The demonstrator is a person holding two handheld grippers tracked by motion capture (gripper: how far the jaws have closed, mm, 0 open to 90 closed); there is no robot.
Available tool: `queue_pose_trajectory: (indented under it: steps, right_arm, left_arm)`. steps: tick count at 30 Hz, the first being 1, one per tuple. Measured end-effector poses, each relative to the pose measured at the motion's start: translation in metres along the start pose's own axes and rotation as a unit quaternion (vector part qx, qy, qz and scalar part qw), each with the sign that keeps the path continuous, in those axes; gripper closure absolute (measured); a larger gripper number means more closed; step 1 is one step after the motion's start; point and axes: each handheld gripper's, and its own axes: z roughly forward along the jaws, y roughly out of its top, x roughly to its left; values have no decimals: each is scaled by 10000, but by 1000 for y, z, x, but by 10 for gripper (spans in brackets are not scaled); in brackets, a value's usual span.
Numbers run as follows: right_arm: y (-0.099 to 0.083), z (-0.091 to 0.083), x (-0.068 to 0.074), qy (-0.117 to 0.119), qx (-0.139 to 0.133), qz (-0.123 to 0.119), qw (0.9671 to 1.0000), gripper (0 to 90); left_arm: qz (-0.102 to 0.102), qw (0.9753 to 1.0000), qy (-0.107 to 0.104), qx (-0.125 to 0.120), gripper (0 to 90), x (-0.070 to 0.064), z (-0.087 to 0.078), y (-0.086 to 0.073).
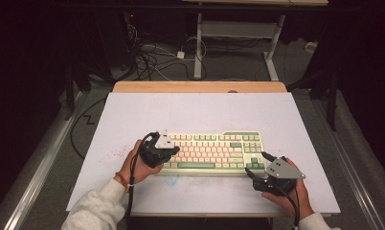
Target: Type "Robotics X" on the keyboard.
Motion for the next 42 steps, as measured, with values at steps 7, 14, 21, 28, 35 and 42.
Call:
queue_pose_trajectory:
  steps: [7, 14, 21, 28, 35, 42]
  right_arm:
    - [0, 0, 1, 8, 33, -62, 10000, 244]
    - [-1, 1, 1, 38, 63, -97, 9999, 244]
    - [-2, 2, 2, 53, 99, -114, 9999, 245]
    - [-2, 2, 2, 59, 113, -136, 9998, 245]
    - [-3, 3, 3, 70, 165, -174, 9997, 245]
    - [-2, 1, 0, -70, 98, -90, 9999, 250]
  left_arm:
    - [122, 9998, -78, 148, 879, 1, 20, 19]
    - [158, 9994, -132, 278, 878, 4, 35, 30]
    - [178, 9990, -202, 361, 878, 4, 46, 35]
    - [195, 9985, -255, 442, 868, 3, 54, 36]
    - [280, 9979, -227, 536, 877, 1, 59, 38]
    - [280, 9985, -185, 435, 876, 0, 53, 39]
